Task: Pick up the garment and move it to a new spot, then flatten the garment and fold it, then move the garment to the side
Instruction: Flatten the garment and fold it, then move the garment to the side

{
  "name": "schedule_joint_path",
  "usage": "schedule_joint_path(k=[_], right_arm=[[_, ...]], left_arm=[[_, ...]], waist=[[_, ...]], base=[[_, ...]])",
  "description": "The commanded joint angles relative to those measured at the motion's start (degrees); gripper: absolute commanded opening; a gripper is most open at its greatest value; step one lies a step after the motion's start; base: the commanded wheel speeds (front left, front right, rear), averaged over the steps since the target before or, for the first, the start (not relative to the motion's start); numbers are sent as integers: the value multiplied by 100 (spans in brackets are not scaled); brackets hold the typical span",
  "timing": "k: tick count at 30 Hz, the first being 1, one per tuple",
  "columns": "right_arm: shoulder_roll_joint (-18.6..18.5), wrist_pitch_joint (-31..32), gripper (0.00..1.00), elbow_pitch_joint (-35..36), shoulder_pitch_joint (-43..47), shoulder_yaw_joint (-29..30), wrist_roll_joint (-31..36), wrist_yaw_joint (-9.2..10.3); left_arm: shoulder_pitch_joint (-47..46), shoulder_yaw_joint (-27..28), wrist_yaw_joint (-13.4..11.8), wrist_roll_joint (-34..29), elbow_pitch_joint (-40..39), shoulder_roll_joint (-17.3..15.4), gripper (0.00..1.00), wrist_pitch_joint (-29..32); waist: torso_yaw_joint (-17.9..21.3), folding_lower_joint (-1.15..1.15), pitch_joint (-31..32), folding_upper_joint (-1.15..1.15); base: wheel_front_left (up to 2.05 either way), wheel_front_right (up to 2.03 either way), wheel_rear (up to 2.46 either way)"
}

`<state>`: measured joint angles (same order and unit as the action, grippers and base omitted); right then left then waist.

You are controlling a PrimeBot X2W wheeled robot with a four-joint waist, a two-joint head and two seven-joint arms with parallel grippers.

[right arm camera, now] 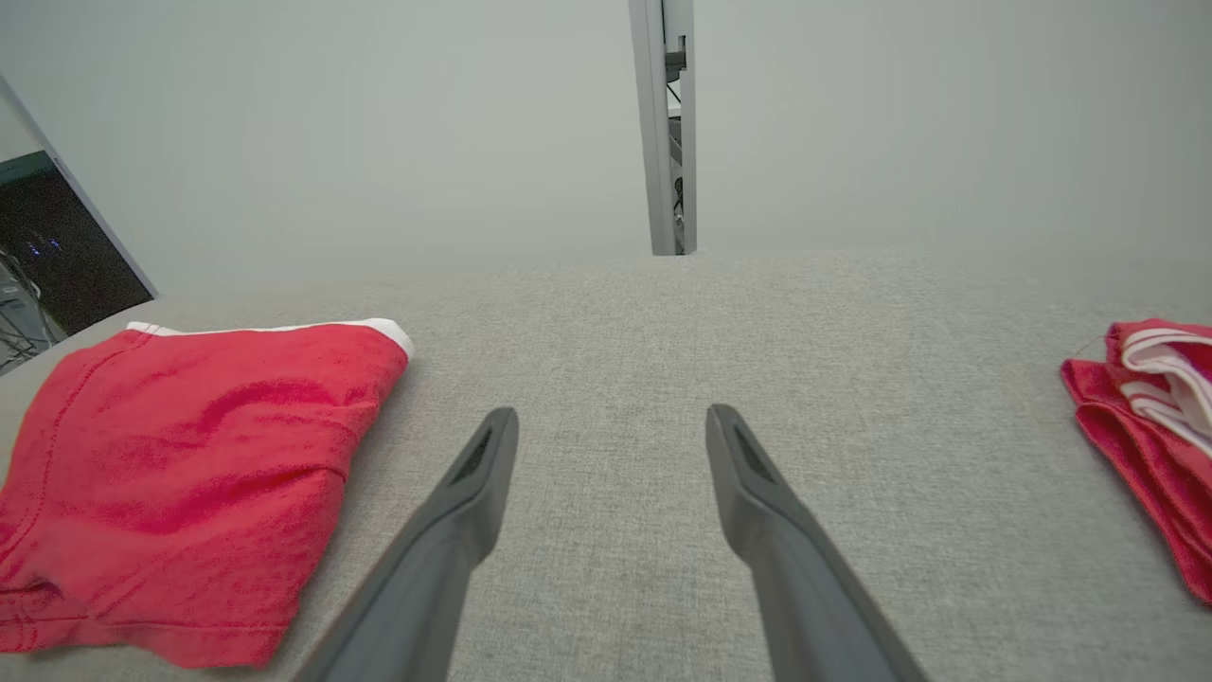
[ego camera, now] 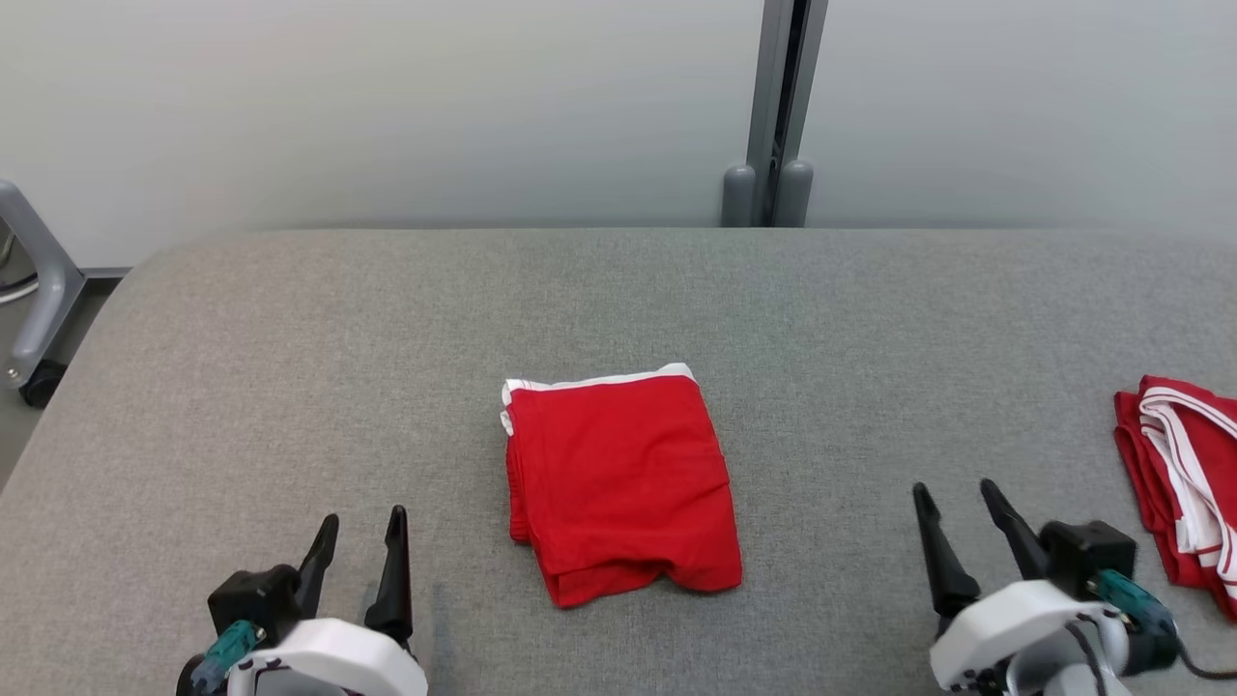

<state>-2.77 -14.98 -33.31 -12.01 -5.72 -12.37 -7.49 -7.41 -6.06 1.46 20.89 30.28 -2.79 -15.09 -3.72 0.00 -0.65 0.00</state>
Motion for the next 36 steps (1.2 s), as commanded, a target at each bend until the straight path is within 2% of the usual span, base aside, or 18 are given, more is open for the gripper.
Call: schedule_joint_path(k=[1,11,26,32,36], right_arm=[[-34,-25,100,67,110,120,-56,0],[-34,-25,100,433,583,352,129,0],[-32,-26,100,390,659,256,116,0],[-32,-26,100,286,536,57,11,0],[-32,-25,100,49,393,-213,-258,0]], left_arm=[[94,47,30,-79,-30,-27,100,-6],[555,405,-14,-501,-305,-27,100,-7],[673,478,-1,-472,-407,-26,100,-6],[599,362,-36,-465,-387,-27,100,-7],[531,168,39,-426,-353,-26,100,-7]], waist=[[3,0,62,0],[61,0,290,0],[30,0,322,0],[-141,0,165,0],[-459,0,59,0]], base=[[0,0,0],[0,0,0],[0,0,0],[0,0,0],[0,0,0]])
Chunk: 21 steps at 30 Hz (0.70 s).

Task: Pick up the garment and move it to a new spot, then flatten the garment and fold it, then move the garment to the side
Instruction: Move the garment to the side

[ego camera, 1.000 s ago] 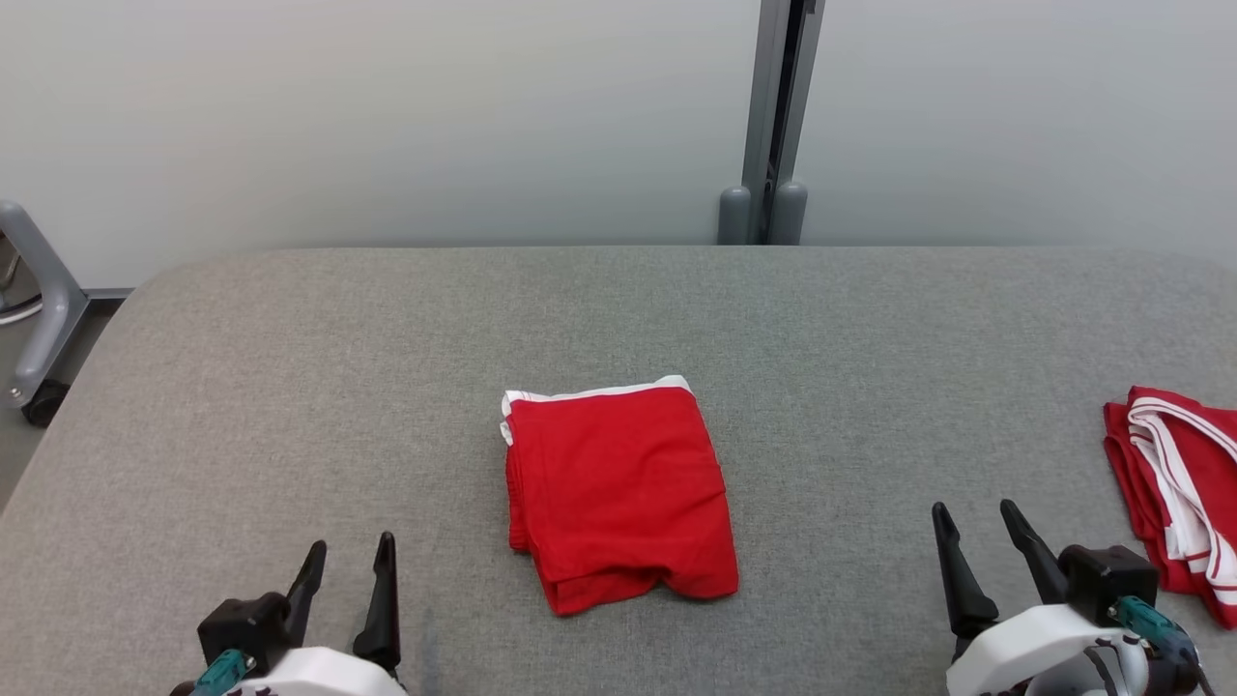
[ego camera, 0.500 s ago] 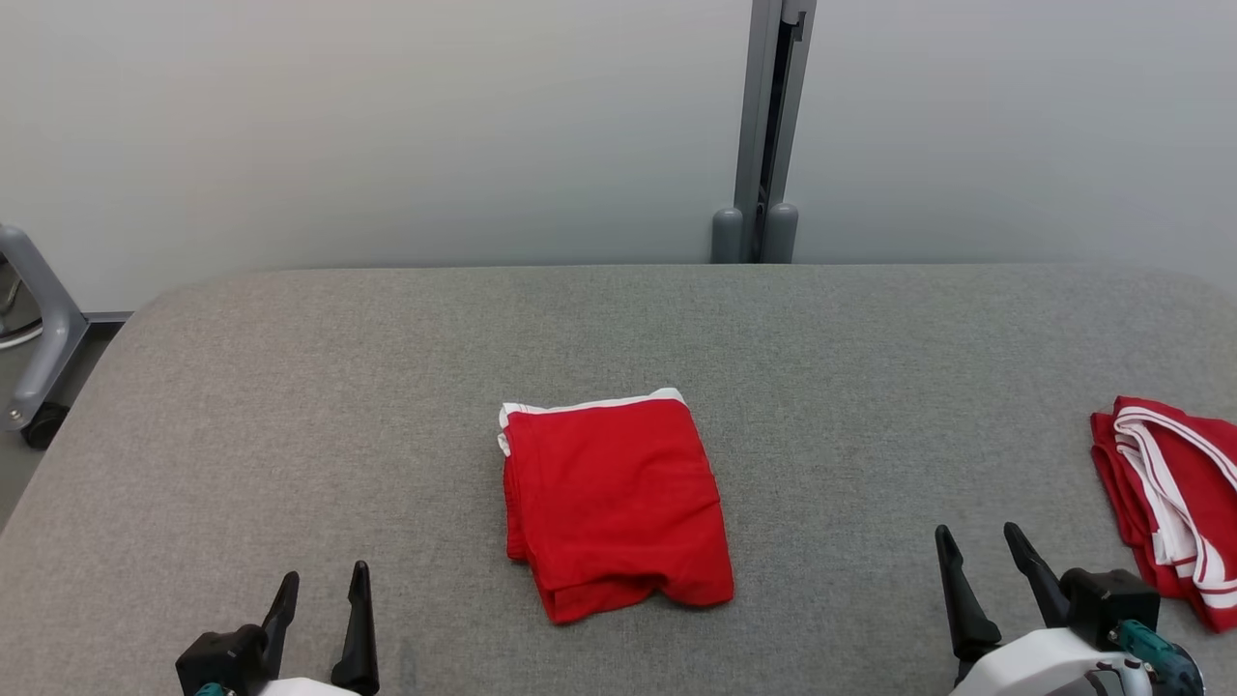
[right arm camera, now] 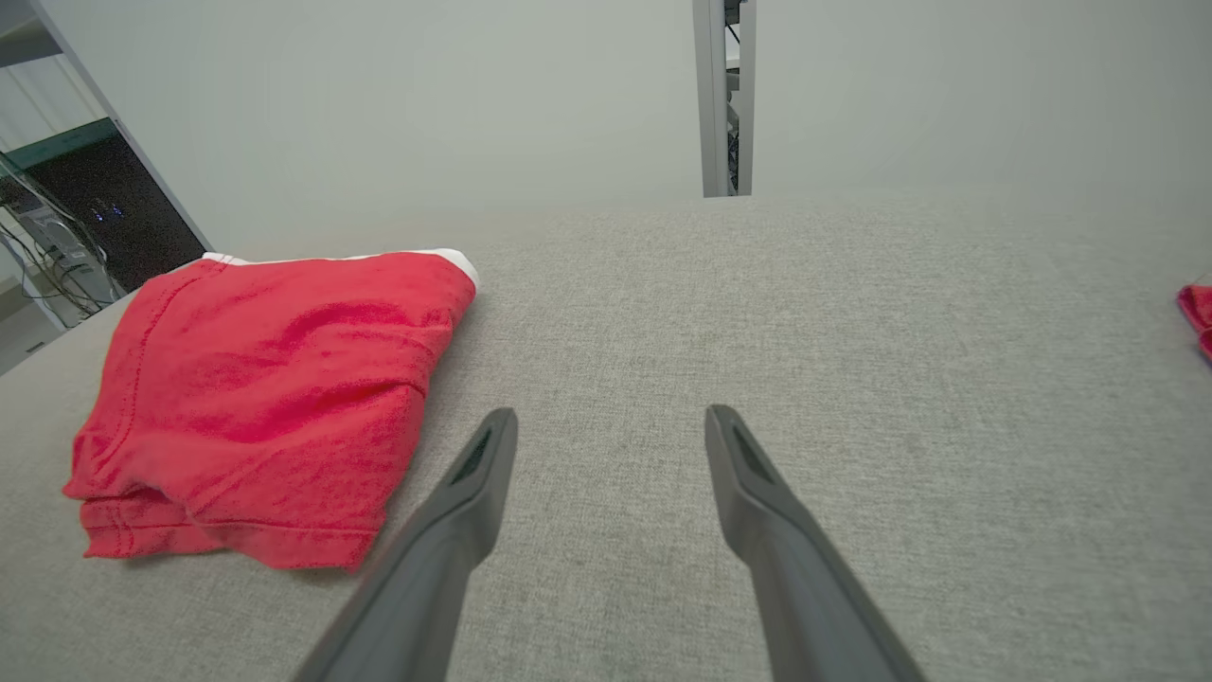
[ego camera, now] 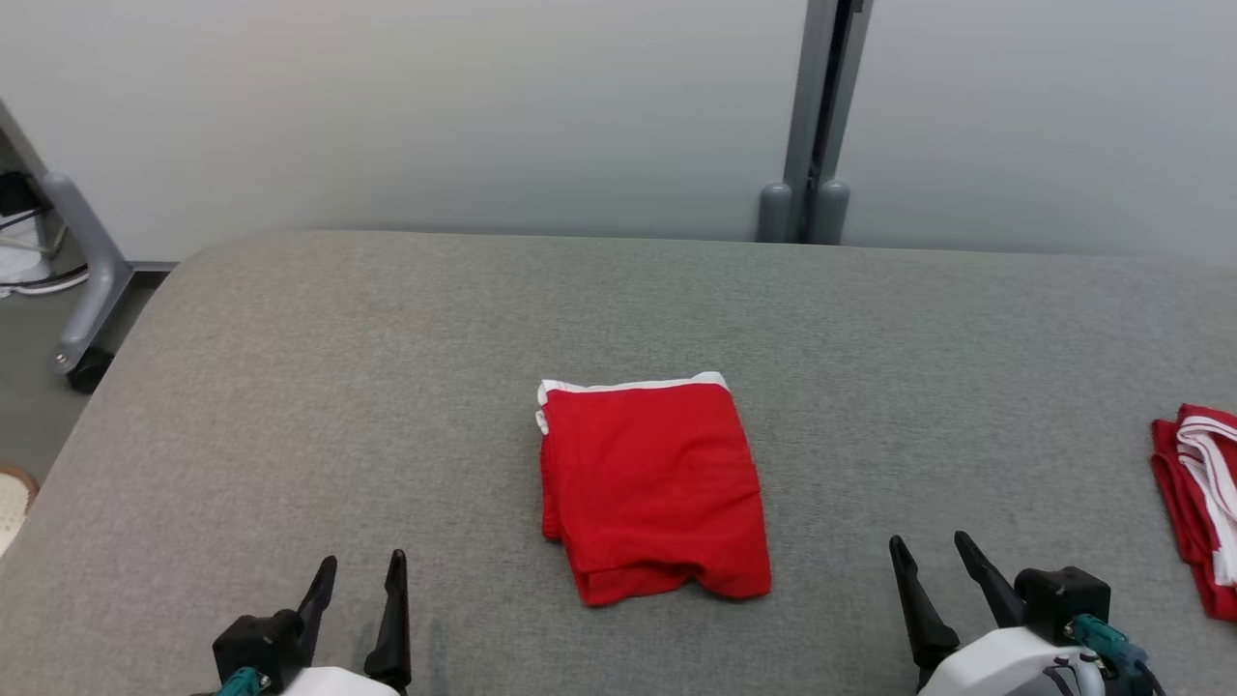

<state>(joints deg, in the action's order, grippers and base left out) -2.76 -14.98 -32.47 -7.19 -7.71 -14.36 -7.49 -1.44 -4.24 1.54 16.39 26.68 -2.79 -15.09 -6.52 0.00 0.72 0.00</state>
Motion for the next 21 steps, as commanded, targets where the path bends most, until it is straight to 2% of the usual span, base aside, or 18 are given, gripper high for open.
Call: schedule_joint_path(k=[1,12,17,21], right_arm=[[-33,-25,100,-35,-89,-15,-58,0],[-39,-26,100,-817,-1071,-389,-476,0],[-41,-26,100,-1369,-1480,-276,-540,0],[-40,-26,100,-1860,-1753,-280,-740,0]], left_arm=[[-66,-15,30,24,8,-26,100,-7],[-346,-377,88,-73,-21,-25,100,-7],[-416,-422,110,25,-39,-22,100,-7],[-434,-430,112,46,-66,-24,100,-7]], waist=[[-180,0,-78,0],[-1204,0,-562,0],[-1492,0,-713,0],[-1571,0,-791,0]], base=[[0,0,0],[0,0,0],[0,0,0],[0,0,0]])
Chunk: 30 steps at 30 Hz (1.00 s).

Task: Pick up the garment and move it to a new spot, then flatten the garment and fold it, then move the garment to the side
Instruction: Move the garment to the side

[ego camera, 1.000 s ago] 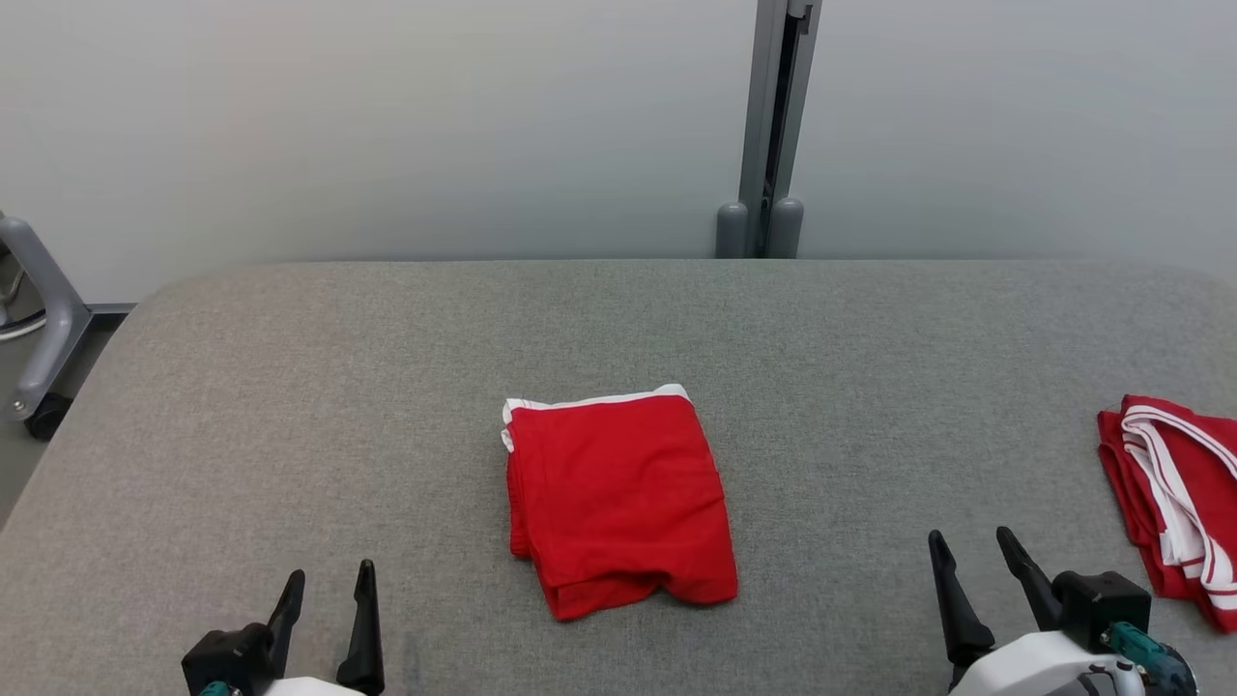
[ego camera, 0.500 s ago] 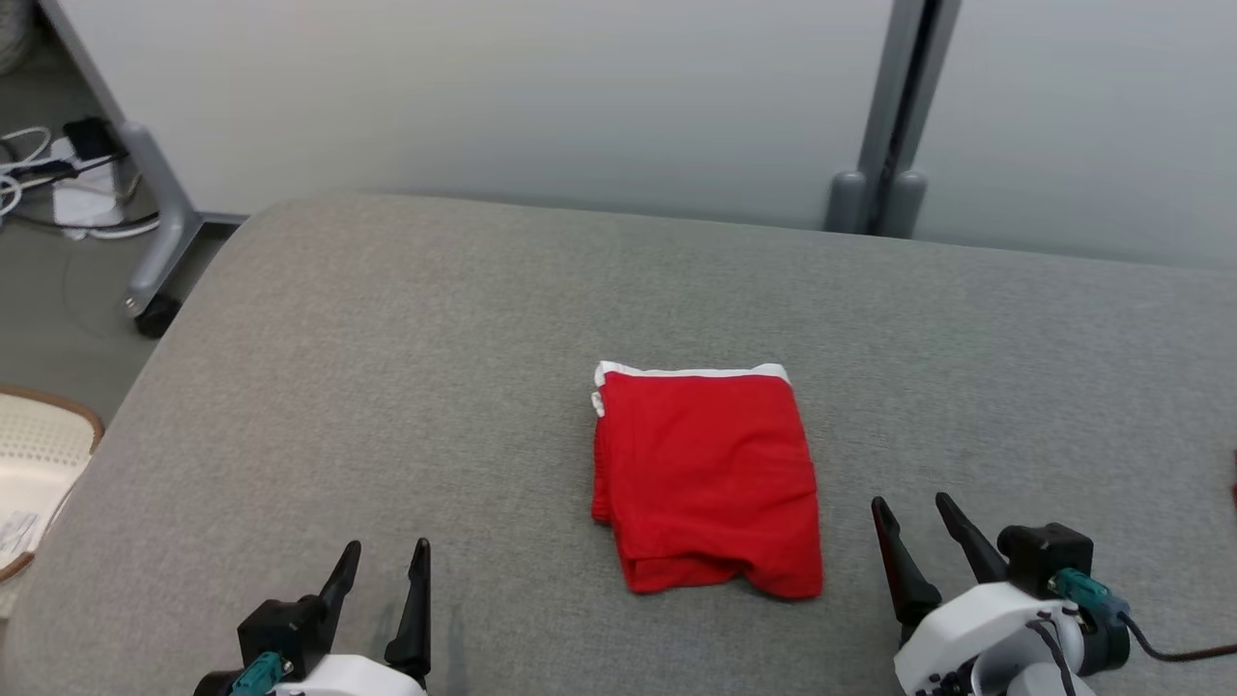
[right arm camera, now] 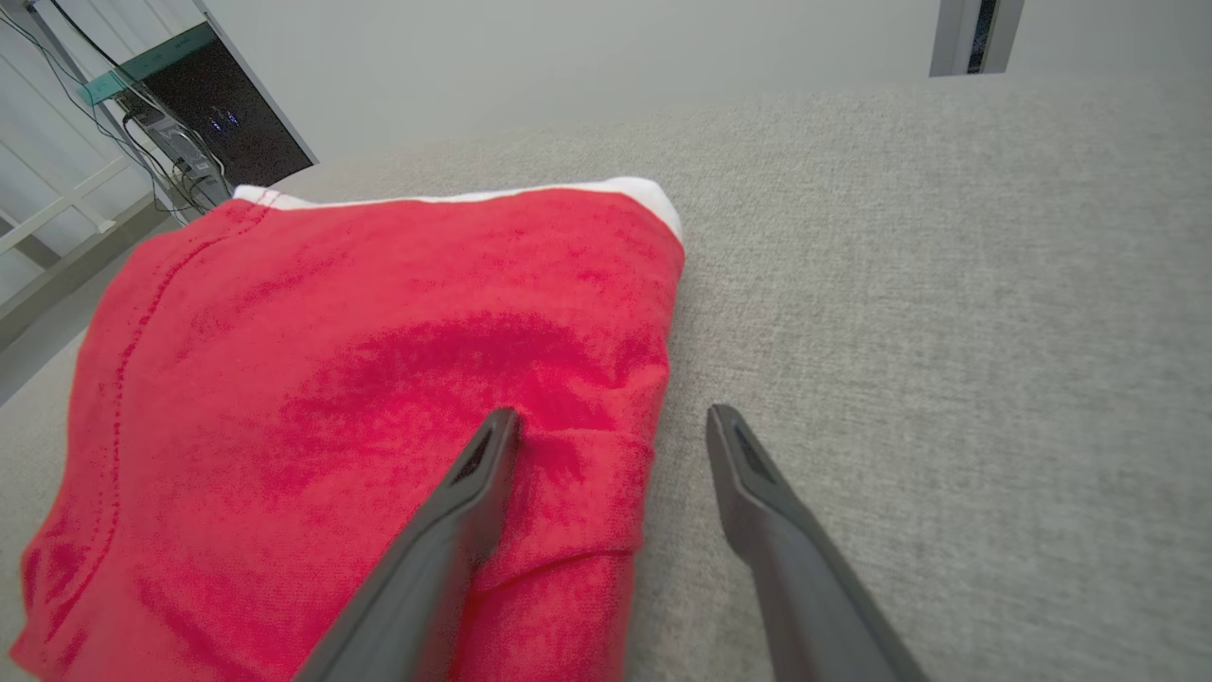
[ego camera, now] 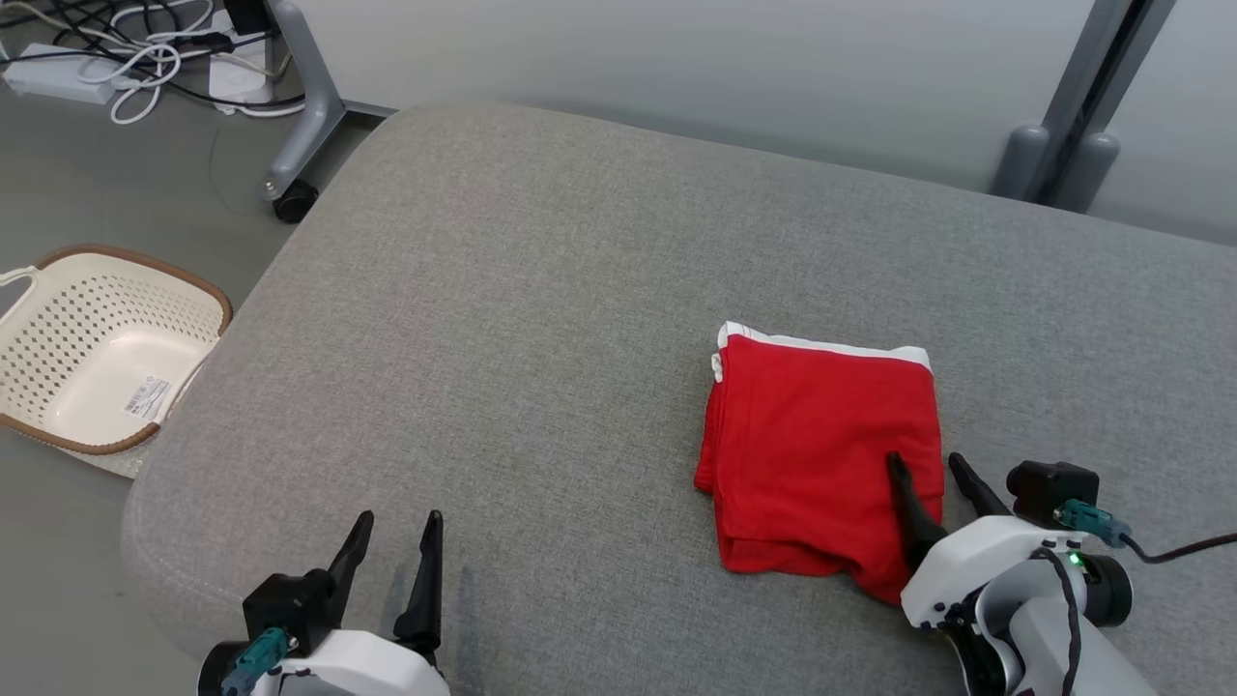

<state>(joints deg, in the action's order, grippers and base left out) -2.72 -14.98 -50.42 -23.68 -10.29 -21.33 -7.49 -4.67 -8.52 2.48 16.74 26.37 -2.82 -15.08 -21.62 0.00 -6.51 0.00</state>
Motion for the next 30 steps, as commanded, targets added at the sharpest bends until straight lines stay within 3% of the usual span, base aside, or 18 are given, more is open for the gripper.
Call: schedule_joint_path(k=[1,2,3,4,9,16,17,18,24,30], right_arm=[[-41,-25,100,-163,-137,-58,-145,0],[-42,-25,88,-242,-181,-90,-212,0],[-43,-25,36,-349,-221,-169,-272,0],[-44,-25,0,-420,-261,-248,-408,0],[-49,-26,0,-321,-393,-275,-397,1],[-47,-25,0,75,-25,-378,-531,1],[-47,-25,0,75,-25,-378,-531,1],[-42,-26,0,142,85,-408,-510,0],[-42,-26,0,294,343,-545,-351,0],[-40,-26,0,409,495,-620,-409,0]], left_arm=[[-101,1,18,24,-35,-22,100,-7],[-99,8,15,28,-35,-22,100,-7],[-103,9,9,30,-47,-21,100,-7],[-120,-2,18,27,-59,-19,100,-8],[-190,-12,31,-24,-82,-21,100,-8],[-93,-67,47,-32,-48,-20,100,-8],[-93,-67,47,-32,-48,-20,100,-8],[-87,-135,62,0,-35,-22,100,-8],[-50,-330,53,112,-16,-23,100,-7],[-86,-543,94,164,-28,-22,100,-8]], waist=[[-64,0,-78,0],[-56,0,-89,0],[-37,0,-96,0],[-11,0,-102,0],[290,0,-29,0],[1253,0,239,0],[1253,0,239,0],[1597,0,299,0],[2681,0,414,0],[3541,0,420,0]], base=[[0,0,0],[0,0,0],[0,0,0],[0,0,0],[0,0,0],[0,0,0],[0,0,0],[0,0,0],[0,0,0],[0,0,0]])
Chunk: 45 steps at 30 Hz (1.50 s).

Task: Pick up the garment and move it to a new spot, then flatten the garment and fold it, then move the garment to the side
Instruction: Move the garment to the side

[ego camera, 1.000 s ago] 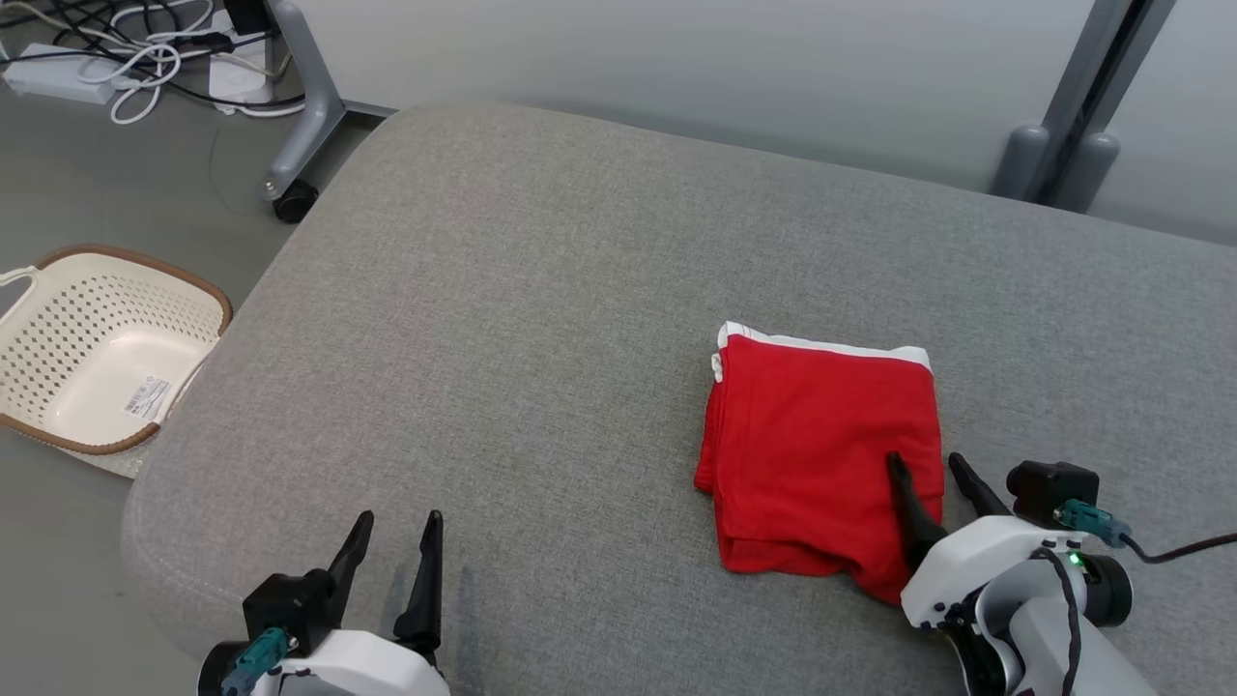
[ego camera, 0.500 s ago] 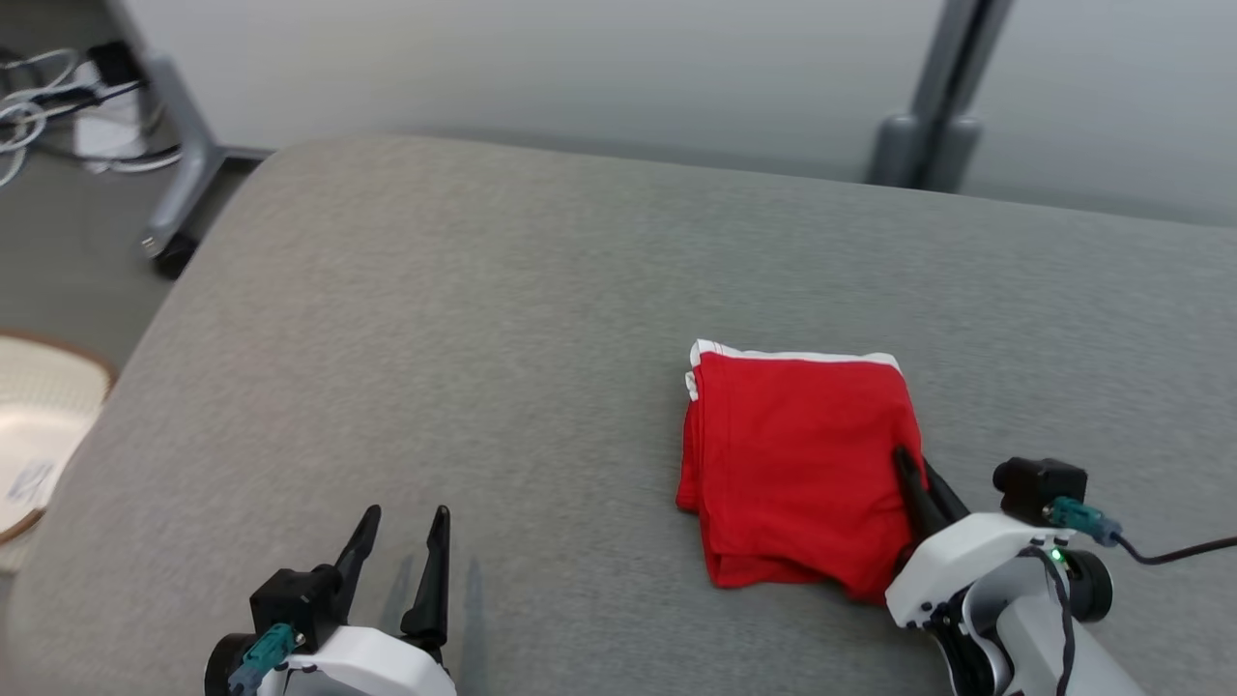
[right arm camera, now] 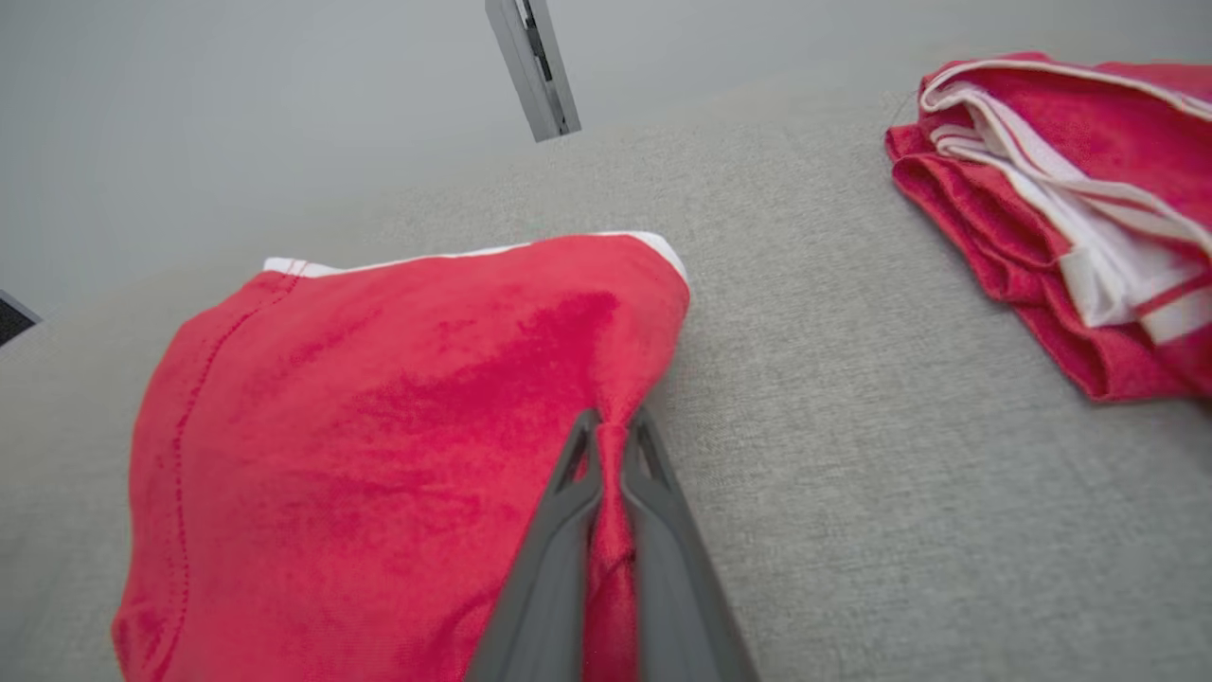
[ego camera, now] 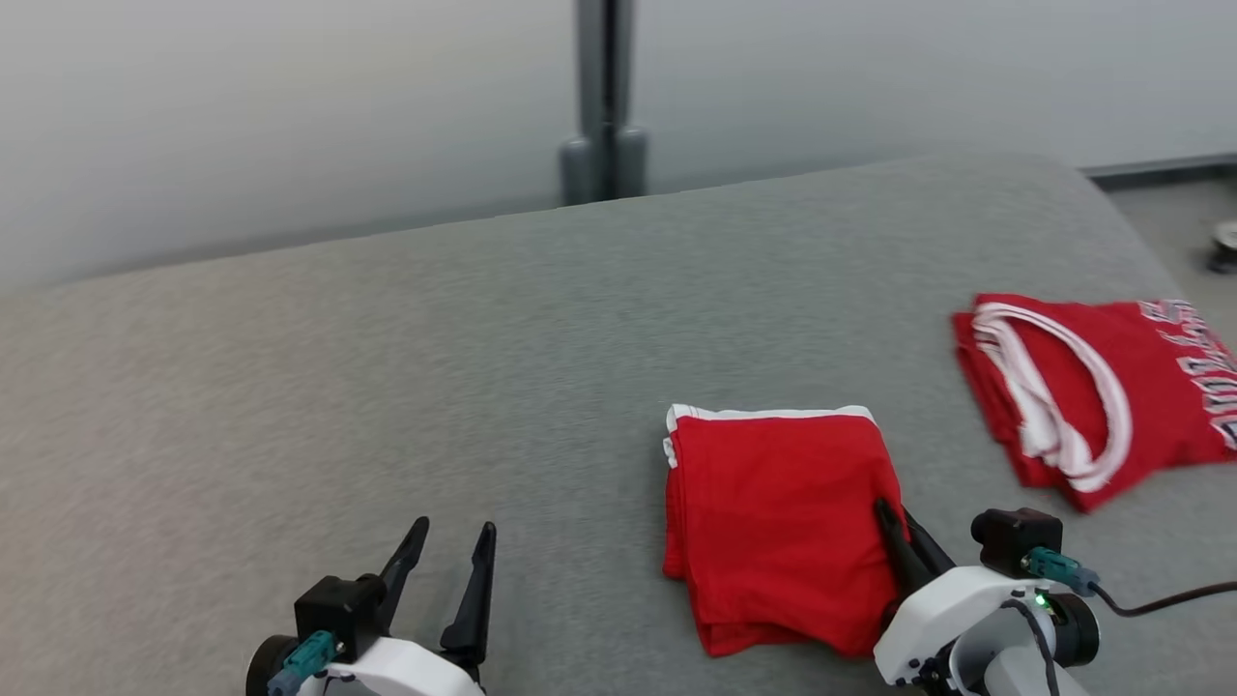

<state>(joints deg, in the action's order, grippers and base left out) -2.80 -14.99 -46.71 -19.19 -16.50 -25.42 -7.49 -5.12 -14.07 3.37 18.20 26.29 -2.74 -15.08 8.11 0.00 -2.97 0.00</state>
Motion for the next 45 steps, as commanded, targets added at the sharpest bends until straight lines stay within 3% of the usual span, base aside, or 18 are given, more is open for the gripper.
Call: schedule_joint_path(k=[1,10,16,25,31,37,39,40,41,45], right_arm=[[-27,-24,0,58,60,-29,18,0],[-28,-25,0,209,35,-198,39,0],[-28,-25,0,286,-129,-217,254,0],[-230,-25,0,-131,-1076,52,1012,1],[-818,-24,0,-763,-1942,725,1580,1],[-1522,-24,0,-1408,-2358,1798,2242,1],[-1619,-25,5,-1424,-2386,1978,2395,1],[-1699,-25,45,-1435,-2376,2171,2547,1],[-1763,-25,100,-1466,-2345,2401,2659,1],[-1766,-24,100,-1273,-2189,3168,3253,1]], left_arm=[[-60,-10,4,24,-44,-35,100,-8],[-39,-213,51,-76,-78,-31,100,-7],[-119,-287,63,-85,-53,-32,100,-8],[-238,-333,107,-153,29,-31,100,-8],[-365,-275,134,-283,77,-32,100,-8],[-423,-159,180,-375,77,-32,100,-7],[-434,-135,178,-400,76,-30,100,-8],[-438,-108,181,-401,78,-29,100,-7],[-444,-85,185,-401,74,-30,100,-7],[-450,4,185,-432,53,-31,100,-7]], waist=[[677,0,58,0],[1368,0,-63,0],[1452,0,-185,0],[1055,0,-408,0],[559,0,-625,0],[111,0,-788,0],[59,0,-808,0],[13,0,-823,0],[-26,0,-837,0],[-139,0,-837,0]], base=[[0,0,0],[0,0,0],[0,0,0],[0,0,0],[0,0,0],[0,0,0],[0,0,0],[0,0,0],[0,0,0],[0,0,0]])
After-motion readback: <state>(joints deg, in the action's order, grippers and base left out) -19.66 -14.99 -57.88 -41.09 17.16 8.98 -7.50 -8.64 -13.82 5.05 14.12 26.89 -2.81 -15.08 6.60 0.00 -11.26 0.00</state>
